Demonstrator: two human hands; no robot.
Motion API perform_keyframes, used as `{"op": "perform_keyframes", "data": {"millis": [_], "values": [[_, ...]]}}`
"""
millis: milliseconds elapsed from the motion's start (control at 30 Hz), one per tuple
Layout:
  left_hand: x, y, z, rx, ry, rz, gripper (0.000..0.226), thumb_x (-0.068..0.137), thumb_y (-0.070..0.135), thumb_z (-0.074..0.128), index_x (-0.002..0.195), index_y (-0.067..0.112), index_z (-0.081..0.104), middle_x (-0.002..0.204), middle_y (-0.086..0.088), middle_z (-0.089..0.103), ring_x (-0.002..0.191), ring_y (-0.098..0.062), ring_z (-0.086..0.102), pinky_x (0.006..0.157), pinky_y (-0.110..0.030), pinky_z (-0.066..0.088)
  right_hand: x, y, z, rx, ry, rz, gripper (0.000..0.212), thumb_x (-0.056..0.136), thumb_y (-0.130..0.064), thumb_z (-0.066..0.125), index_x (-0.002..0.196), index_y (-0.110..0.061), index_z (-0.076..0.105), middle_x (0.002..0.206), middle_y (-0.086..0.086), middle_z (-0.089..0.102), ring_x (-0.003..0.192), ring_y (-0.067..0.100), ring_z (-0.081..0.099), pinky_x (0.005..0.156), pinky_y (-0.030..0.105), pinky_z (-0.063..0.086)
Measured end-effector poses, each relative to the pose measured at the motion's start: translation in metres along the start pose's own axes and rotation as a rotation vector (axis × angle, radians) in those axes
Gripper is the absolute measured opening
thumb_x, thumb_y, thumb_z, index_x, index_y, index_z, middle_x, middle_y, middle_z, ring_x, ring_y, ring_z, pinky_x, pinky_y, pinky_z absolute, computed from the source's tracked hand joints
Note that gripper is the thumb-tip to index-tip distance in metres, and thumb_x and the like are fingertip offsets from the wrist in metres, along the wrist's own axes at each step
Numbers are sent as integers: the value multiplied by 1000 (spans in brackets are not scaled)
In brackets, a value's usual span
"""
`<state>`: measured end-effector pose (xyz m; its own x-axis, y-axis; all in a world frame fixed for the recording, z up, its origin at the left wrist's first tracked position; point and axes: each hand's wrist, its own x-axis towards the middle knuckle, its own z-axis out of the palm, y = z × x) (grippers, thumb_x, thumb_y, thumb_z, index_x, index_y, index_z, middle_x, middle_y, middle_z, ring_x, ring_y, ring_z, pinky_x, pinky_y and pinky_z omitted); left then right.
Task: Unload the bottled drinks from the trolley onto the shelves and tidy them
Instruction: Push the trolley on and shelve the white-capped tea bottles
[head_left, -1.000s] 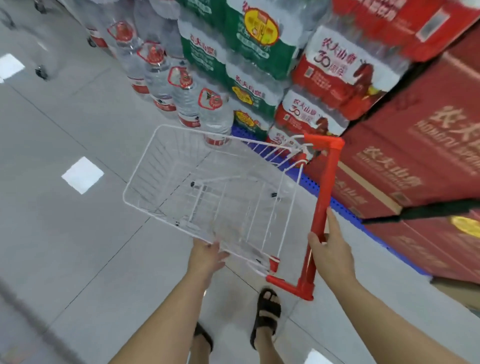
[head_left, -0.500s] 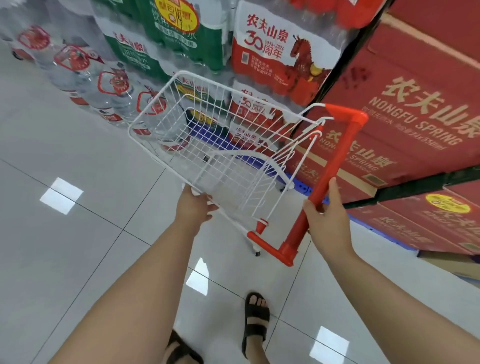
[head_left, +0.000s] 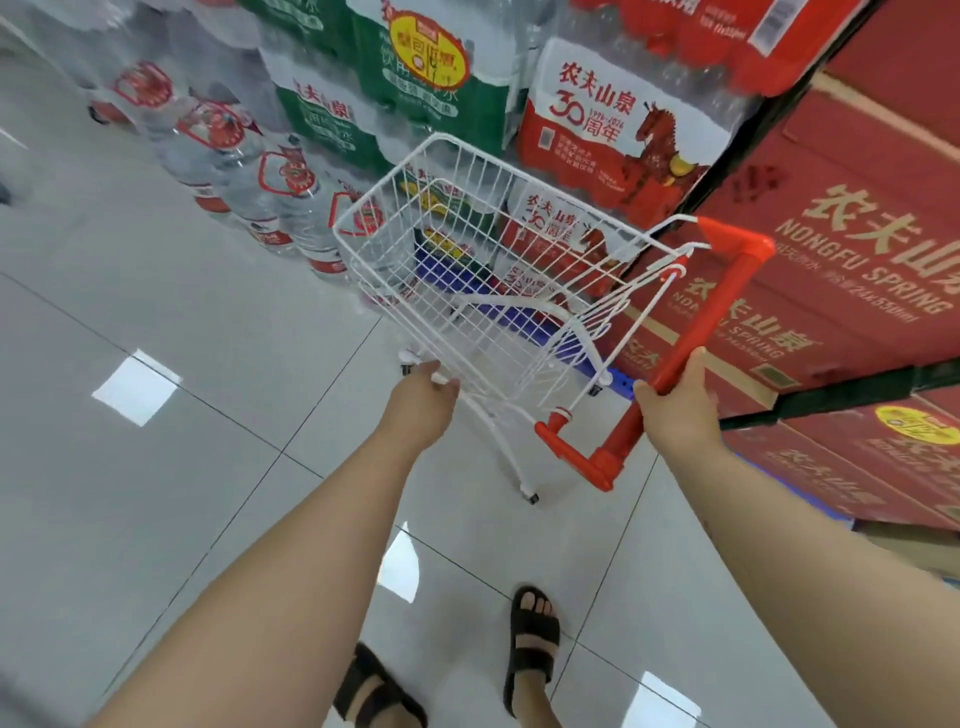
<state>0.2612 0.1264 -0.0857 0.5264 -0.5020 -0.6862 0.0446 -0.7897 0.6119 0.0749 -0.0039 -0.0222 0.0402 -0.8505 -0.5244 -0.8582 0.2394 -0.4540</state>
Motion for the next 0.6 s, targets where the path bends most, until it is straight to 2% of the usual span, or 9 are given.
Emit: {"op": "perform_keyframes", "data": {"millis": [67,100,133,200,300,367,400,533,600], "values": [[-31,-4,-20,8,-7,73,44,97,26,44,139,16,40,119,-5,59,101,-23,62,63,-24,43,-20,-18,-3,-228,63,-54,74,89,-33,57,148,-24,14,150,16,20,134,37,25,105,49,31],[-48,-5,-33,3,0,102,43,97,26,43,138,17,42,118,-5,58,98,-21,63,58,-21,40,-36,-30,0,-259,96,-144,70,88,-29,59,147,-22,20,151,15,21,135,36,24,105,49,29],[-65,-7,-48,-10,14,118,41,97,26,43,137,18,43,118,-4,58,95,-19,63,55,-19,38,-55,-44,5,-243,88,-242,65,88,-24,58,145,-20,27,148,13,28,132,34,30,104,46,31],[-99,-11,-82,-45,48,131,38,96,23,44,133,19,46,112,-1,58,95,-20,63,56,-19,40,-100,-74,22,-200,-72,-370,53,88,-19,55,139,-17,39,134,9,49,112,27,51,93,37,41],[-151,-23,-140,-85,115,160,35,96,22,47,131,16,48,106,-1,58,101,-23,62,74,-26,44,-169,-114,56,-245,-317,-483,36,89,-21,52,125,-15,56,106,2,65,89,20,60,81,34,50],[-184,-39,-182,-117,188,173,37,96,22,48,132,15,48,104,1,56,103,-21,60,83,-28,44,-212,-142,77,-235,-402,-552,33,90,-22,52,122,-17,58,100,0,65,80,18,58,73,30,48],[-199,-48,-204,-132,233,178,36,96,21,48,131,15,48,102,2,55,102,-21,60,82,-26,43,-233,-157,87,-237,-440,-588,33,90,-23,53,122,-17,58,100,0,65,78,17,58,70,27,46],[-245,-96,-281,-211,401,160,32,96,22,47,128,20,49,104,3,55,97,-16,59,67,-18,40,-303,-207,130,-206,-563,-706,30,89,-22,56,117,-14,60,94,3,66,88,22,65,66,25,46],[-257,-122,-311,-269,484,129,32,96,23,47,127,21,50,101,5,55,98,-14,60,64,-17,39,-328,-227,154,-199,-626,-745,27,89,-20,57,115,-13,60,88,3,65,88,26,66,56,18,44]]}}
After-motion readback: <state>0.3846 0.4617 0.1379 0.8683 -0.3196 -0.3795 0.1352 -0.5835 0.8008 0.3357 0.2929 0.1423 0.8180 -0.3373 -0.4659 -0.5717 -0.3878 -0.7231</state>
